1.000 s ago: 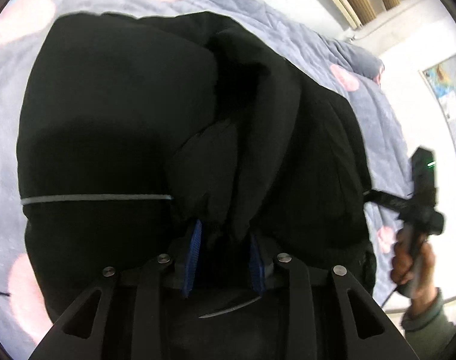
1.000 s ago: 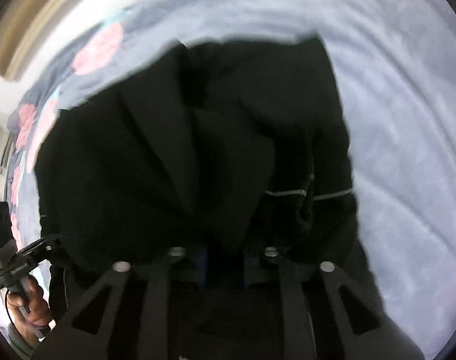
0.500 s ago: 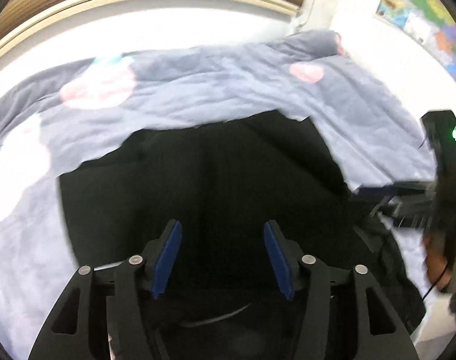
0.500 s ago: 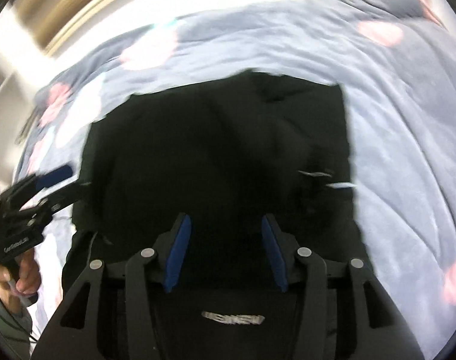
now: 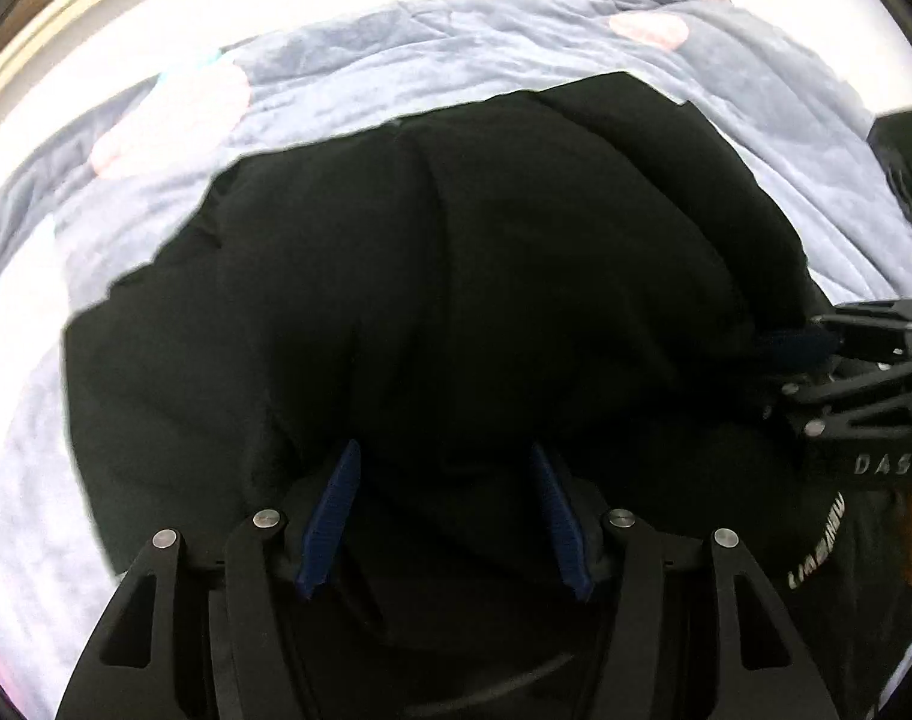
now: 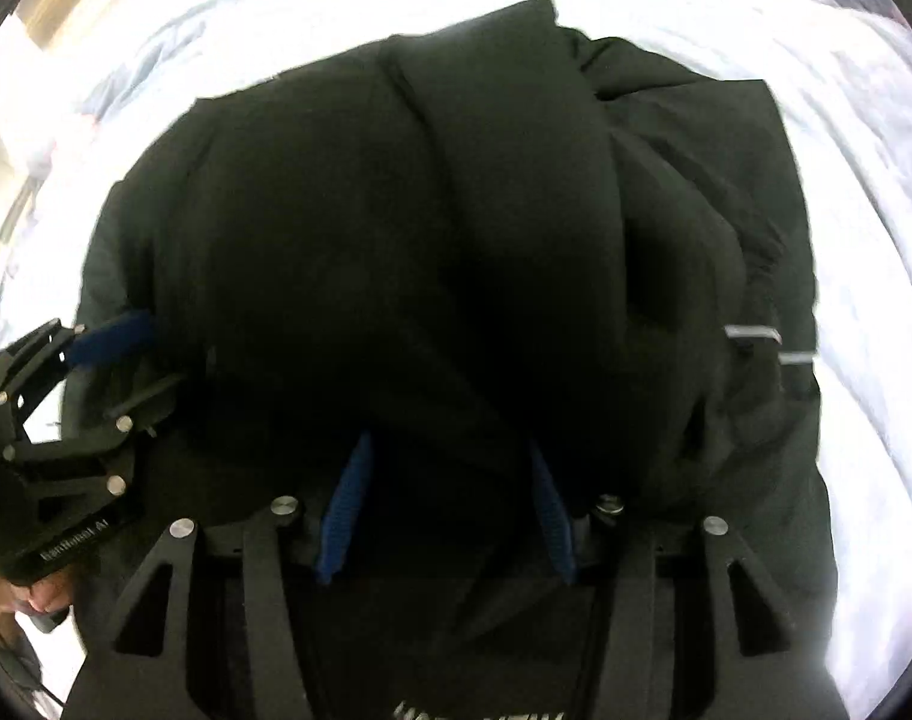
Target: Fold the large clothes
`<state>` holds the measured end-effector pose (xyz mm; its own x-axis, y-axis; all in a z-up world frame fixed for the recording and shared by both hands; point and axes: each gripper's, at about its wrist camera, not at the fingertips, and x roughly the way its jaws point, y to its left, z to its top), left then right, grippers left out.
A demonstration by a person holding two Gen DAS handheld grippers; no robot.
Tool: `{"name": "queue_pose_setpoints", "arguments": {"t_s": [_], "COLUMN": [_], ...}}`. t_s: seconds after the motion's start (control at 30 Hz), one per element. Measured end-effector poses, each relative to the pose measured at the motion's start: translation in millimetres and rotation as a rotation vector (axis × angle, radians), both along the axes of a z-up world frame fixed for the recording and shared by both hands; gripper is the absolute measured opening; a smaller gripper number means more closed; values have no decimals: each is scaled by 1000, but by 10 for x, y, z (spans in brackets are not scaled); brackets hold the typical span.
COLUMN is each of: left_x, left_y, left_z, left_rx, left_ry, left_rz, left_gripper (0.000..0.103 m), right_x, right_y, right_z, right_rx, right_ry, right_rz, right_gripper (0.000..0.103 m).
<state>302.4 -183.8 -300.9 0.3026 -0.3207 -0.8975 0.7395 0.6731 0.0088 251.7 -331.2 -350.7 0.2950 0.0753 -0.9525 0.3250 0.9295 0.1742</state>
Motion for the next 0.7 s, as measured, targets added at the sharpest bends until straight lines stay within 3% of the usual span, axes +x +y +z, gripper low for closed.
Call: {"name": "queue_pose_setpoints", "arguments": {"t_s": [0.07, 0.17, 0.3, 0.53, 0.7], "left_x": [-171, -437, -808, -1452, -1679], "left_y": [135, 453, 1142, 2455, 2949], "left_z": [277, 621, 932, 1133, 1138], "left_rx": [-13, -25, -7, -51, -135], "left_ry": [-27, -65, -57, -14, 73], "left_rz": [-21, -33, 54, 264, 404], "left_gripper": [61, 61, 61, 61, 61], "right_x": [-212, -565, -1133, -2103, -2644], "right_y": [-40, -50, 13, 143, 179], "right_z": [198, 424, 679, 1154, 1287], "right_rx": [73, 93, 98, 37, 48], "right_ry": [-39, -65, -65, -84, -89], "right_rz": [-46, -99, -156, -206, -284], "right_gripper": [53, 55, 56, 60, 60]}}
